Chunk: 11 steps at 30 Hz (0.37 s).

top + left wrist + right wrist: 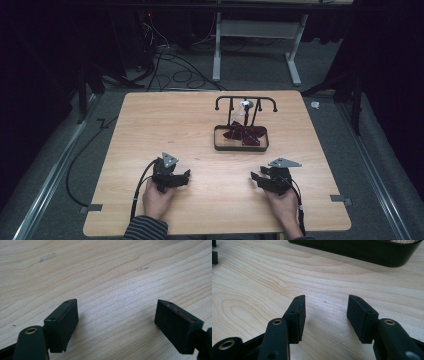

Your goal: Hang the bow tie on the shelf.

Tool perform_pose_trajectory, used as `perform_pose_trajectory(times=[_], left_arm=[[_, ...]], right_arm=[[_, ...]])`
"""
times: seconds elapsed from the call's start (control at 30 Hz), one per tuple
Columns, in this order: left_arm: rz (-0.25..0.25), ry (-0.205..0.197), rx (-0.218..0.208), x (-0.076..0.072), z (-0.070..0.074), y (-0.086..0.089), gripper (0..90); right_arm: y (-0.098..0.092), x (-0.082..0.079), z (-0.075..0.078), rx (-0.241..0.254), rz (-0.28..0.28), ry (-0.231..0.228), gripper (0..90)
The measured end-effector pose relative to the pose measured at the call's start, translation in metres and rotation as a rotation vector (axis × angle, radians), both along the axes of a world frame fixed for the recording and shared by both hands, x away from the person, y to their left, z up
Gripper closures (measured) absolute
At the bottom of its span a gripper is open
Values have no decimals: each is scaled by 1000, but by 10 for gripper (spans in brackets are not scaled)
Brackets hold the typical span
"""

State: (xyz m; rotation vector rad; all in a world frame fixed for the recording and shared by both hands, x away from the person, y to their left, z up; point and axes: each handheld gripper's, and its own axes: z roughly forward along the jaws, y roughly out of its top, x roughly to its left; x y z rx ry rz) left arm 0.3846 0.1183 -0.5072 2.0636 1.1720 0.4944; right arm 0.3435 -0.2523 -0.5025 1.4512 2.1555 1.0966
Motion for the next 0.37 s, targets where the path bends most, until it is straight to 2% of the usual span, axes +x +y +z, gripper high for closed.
perform_pose_trajectory(times=[0.03, 0.37], left_arm=[[-1, 1, 0, 0, 0, 0, 195], [-1, 1, 0, 0, 0, 0, 195]], right_arm=[[1, 0, 0, -12, 3, -4, 510], [0, 0, 0, -6, 1, -3, 511]])
